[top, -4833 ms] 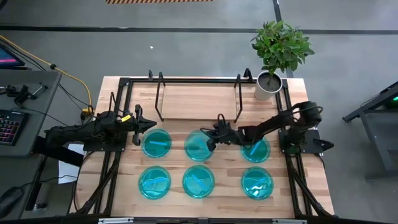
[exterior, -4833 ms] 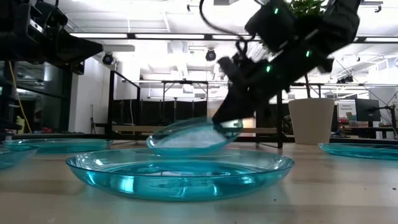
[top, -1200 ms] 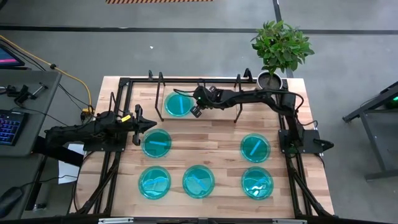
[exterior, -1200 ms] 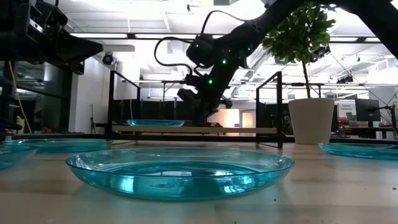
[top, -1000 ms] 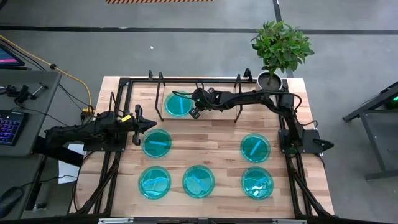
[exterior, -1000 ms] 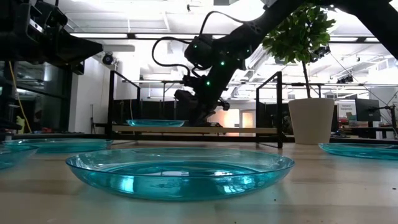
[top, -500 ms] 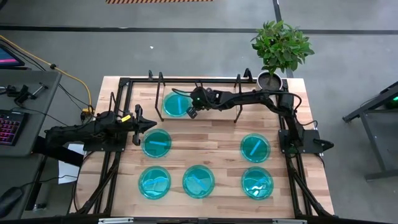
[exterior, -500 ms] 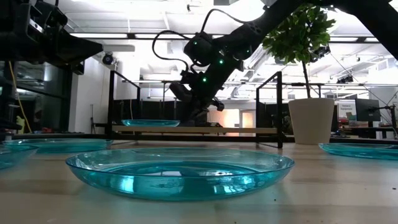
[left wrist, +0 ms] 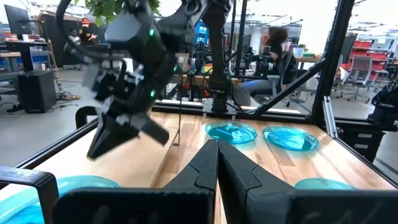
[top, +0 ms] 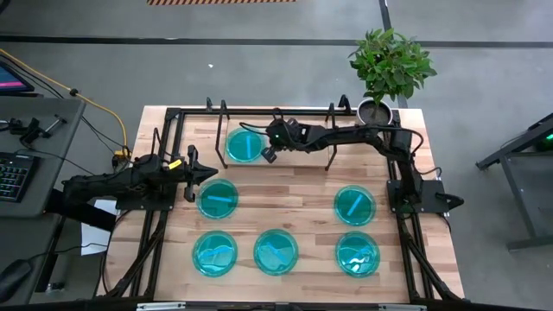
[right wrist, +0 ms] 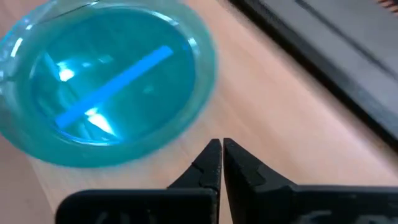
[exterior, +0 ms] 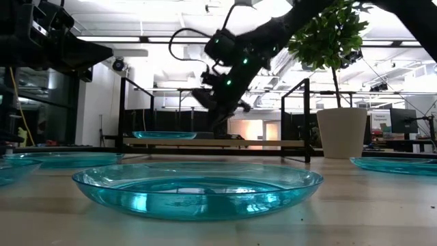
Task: Place and stack plates onto a shelf
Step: Put the blue plate on the shelf
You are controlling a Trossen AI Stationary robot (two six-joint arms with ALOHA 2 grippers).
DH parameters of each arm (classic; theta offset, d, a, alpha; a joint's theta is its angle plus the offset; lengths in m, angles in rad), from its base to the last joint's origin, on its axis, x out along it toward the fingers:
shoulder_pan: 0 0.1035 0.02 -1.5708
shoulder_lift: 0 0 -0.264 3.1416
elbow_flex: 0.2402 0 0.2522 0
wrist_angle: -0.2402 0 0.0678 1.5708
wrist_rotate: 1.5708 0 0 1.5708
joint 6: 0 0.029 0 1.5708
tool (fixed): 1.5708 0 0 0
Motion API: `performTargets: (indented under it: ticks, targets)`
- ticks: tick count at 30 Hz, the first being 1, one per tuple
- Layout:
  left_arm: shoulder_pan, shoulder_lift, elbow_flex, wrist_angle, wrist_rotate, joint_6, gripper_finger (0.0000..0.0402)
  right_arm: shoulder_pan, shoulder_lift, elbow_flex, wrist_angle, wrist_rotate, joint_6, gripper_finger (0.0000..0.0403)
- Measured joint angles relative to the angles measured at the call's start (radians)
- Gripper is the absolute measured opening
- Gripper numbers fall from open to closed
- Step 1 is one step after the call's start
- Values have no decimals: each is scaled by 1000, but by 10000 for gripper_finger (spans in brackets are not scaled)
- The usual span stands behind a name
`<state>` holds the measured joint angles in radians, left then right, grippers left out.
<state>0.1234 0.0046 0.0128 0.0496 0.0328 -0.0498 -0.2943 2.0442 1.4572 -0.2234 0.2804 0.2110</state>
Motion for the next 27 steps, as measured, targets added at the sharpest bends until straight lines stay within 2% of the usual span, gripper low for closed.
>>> performTargets:
  ticks: [5, 9, 15, 20, 24, 27]
  targets:
    - [0, 0, 0, 0, 0, -1, 0, 19, -71, -3, -148, 50, -50, 0]
    - [0, 0, 0, -1, 0, -1, 0, 61, -153, -124, -72, 57, -62, 0]
    - [0, 0, 0, 0, 0, 0, 0, 140, -376, -495, 263, 9, -57, 0]
    - [0, 0, 0, 6, 0, 0, 0, 234, -560, -768, 700, -121, -133, 0]
    - [0, 0, 0, 33, 1, 1, 0, 291, -626, -903, 1041, -140, -177, 0]
    - [0, 0, 0, 32, 0, 2, 0, 308, -637, -949, 1171, -139, -190, 0]
